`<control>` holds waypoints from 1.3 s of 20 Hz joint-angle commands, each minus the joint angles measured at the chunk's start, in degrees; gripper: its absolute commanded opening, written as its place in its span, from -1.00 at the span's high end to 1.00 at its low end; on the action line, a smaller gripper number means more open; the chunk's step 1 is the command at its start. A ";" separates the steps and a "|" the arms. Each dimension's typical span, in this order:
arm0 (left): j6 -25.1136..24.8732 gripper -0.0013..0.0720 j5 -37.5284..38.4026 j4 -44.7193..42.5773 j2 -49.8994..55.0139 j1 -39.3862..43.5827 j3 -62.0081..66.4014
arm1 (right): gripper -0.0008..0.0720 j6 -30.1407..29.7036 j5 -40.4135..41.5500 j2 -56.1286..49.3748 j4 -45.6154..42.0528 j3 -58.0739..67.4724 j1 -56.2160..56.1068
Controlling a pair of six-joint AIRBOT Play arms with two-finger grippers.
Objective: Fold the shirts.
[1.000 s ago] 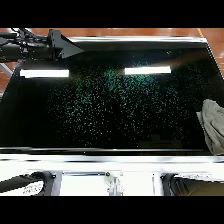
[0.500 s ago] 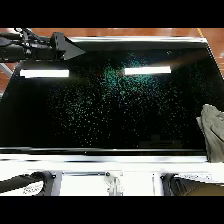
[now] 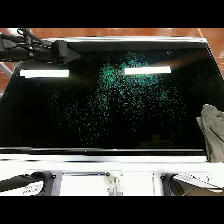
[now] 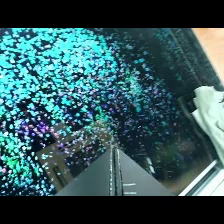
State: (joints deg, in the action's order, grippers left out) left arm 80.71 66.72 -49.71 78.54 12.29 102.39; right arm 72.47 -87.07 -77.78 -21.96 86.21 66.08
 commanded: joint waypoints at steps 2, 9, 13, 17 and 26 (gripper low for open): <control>-0.50 0.87 5.42 -6.01 2.40 0.13 0.02 | 0.84 -4.11 0.39 4.59 -9.20 4.04 -23.19; 8.48 0.87 12.70 -34.47 6.49 7.87 -1.36 | 0.84 10.82 4.00 0.76 -69.96 4.00 -63.36; 8.52 0.86 14.73 -35.95 12.15 10.64 -1.55 | 0.82 15.93 6.54 -4.28 -67.36 4.00 -69.33; 8.52 -0.10 13.92 -34.95 13.16 10.47 -1.53 | 0.82 16.09 6.58 -6.21 -65.13 4.00 -70.18; 8.57 -0.11 13.42 -34.27 13.27 10.54 -1.53 | 0.83 19.65 6.97 -6.16 -62.51 4.00 -70.18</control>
State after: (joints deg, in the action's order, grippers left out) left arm 89.23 80.05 -84.03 91.72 22.79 100.88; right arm 91.59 -80.12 -83.88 -84.95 90.17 -3.92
